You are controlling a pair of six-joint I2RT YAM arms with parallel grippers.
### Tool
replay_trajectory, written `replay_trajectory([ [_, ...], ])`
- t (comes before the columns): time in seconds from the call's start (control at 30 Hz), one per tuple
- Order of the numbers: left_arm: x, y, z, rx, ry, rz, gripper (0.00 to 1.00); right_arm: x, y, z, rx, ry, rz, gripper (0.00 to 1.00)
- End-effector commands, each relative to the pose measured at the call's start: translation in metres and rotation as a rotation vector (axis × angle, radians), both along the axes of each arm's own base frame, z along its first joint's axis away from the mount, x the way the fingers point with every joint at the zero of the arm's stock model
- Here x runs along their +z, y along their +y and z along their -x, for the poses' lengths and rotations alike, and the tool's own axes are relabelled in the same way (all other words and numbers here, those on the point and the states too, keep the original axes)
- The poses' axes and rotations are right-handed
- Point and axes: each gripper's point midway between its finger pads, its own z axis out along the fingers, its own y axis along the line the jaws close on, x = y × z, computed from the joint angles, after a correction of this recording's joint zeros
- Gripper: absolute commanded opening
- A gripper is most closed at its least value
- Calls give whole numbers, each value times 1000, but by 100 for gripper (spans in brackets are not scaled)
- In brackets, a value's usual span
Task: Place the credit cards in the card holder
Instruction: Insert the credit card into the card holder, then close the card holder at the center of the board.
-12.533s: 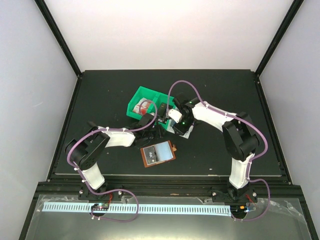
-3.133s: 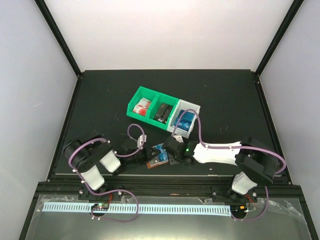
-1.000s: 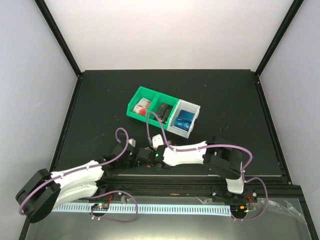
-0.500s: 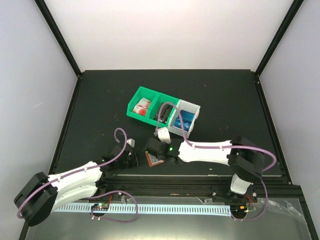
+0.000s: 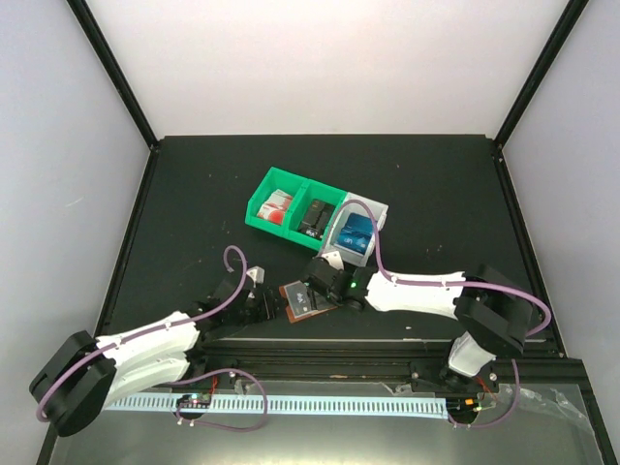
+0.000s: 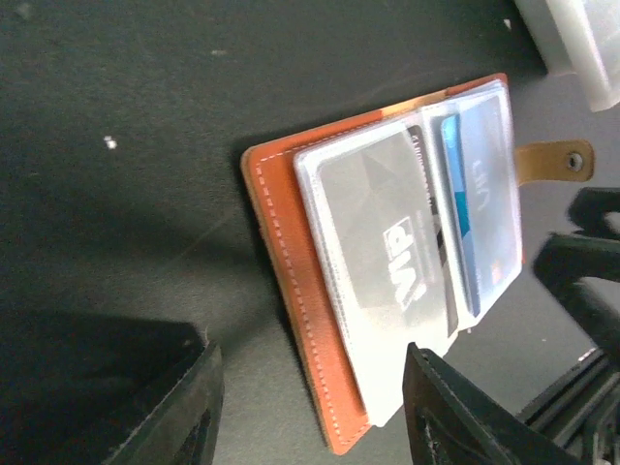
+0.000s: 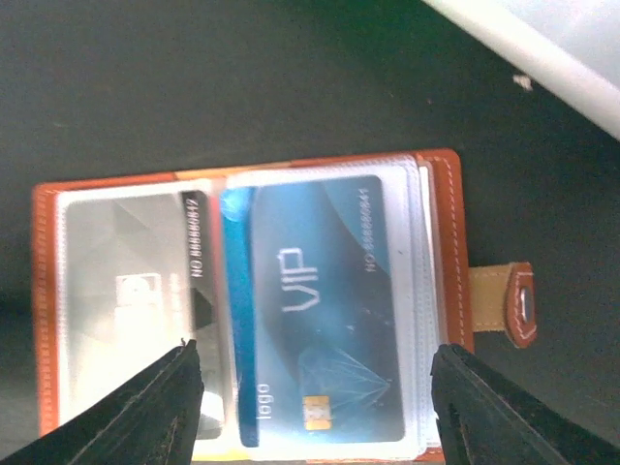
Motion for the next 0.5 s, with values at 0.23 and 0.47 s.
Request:
replay_trajectory([
  [0.23,-21,1,10,71,122,64,58,-34,-17,-4,-41,60,12,66],
  [0.47,-20,3,7,96,120,65,64,-42,-23,-8,-54,101,-17,67],
])
